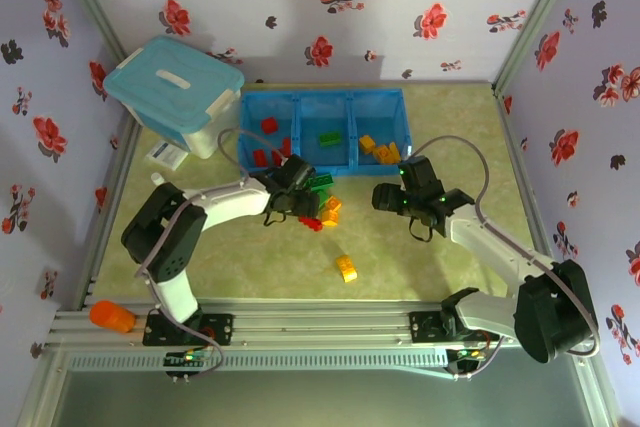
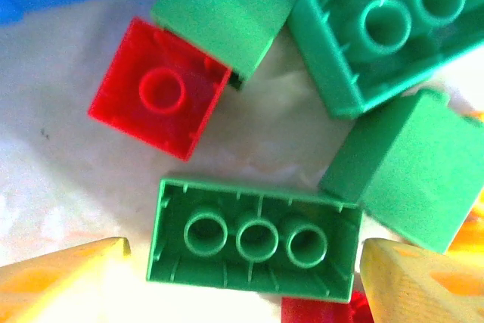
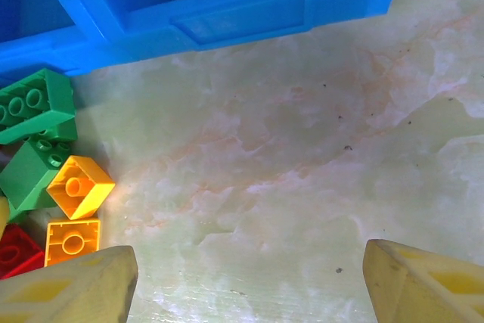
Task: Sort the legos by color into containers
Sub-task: Pick up the lego from the center of the table, then place the lego in the container.
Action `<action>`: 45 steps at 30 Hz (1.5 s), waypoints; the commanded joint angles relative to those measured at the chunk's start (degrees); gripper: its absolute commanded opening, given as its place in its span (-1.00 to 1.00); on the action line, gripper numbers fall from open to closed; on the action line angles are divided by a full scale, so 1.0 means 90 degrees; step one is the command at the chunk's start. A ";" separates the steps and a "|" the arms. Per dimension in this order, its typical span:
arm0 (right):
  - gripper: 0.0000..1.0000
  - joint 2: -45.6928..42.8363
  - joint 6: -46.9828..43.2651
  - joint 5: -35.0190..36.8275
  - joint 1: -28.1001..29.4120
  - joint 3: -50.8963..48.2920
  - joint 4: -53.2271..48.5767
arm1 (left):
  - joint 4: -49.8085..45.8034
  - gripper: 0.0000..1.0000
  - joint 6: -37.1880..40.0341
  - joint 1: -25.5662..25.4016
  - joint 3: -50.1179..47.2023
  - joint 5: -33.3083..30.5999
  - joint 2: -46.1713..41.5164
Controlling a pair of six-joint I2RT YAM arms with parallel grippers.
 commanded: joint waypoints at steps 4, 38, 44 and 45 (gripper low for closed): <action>0.58 -0.0162 0.0037 0.0183 0.0022 -0.0148 -0.0017 | -0.0482 0.58 0.0287 0.0061 0.0483 -0.0181 0.0489; 0.57 -0.0919 0.0321 -0.0276 0.0284 -0.0555 0.0005 | -0.2548 0.48 0.1369 0.0896 0.5840 0.0030 0.2205; 0.59 -0.1046 0.0240 -0.0236 0.0472 -0.0588 -0.0042 | -0.1979 0.73 0.1189 0.0792 0.4472 -0.0003 0.0989; 0.59 -0.1049 0.0205 -0.0254 0.0535 -0.0587 -0.0011 | -0.1796 0.73 0.1136 0.0775 0.3997 -0.0005 0.0644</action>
